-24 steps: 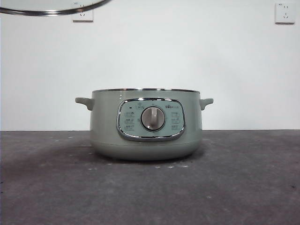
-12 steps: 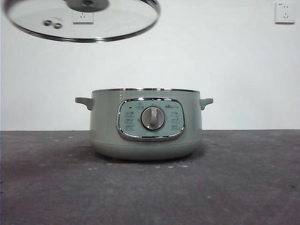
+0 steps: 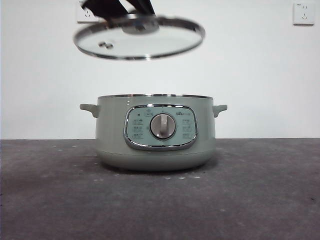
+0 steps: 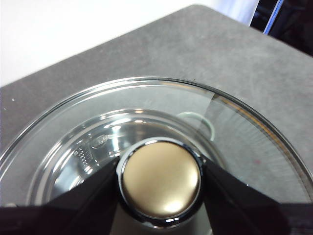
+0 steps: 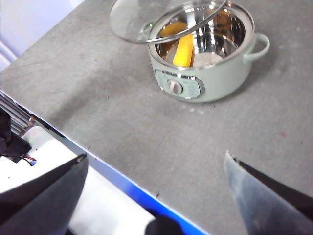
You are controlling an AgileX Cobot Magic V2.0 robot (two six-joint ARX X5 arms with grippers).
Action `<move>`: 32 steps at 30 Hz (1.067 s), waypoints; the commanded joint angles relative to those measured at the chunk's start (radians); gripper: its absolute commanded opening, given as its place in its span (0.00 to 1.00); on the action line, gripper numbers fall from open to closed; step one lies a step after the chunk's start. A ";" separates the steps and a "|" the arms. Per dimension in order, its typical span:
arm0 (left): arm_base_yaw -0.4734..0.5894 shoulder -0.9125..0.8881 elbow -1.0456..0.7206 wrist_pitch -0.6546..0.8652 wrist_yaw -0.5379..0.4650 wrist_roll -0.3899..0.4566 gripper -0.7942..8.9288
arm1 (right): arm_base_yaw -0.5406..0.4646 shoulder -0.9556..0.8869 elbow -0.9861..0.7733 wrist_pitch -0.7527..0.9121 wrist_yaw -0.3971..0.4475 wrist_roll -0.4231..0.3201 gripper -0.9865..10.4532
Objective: Pick up the corn,open the lid,put the corn in the pot,close the lid
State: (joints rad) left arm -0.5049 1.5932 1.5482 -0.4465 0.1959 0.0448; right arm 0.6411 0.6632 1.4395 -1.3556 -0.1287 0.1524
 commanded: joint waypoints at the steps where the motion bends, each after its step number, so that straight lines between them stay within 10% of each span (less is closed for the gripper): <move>1: -0.007 0.047 0.040 0.061 -0.015 0.016 0.07 | 0.001 -0.048 -0.031 -0.026 0.002 0.057 0.50; 32: -0.007 0.241 0.041 0.179 -0.040 0.027 0.07 | 0.001 -0.126 -0.051 -0.026 0.017 0.098 0.50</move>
State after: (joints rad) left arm -0.5079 1.8362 1.5692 -0.3107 0.1478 0.0669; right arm 0.6415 0.5415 1.3952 -1.3556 -0.1127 0.2474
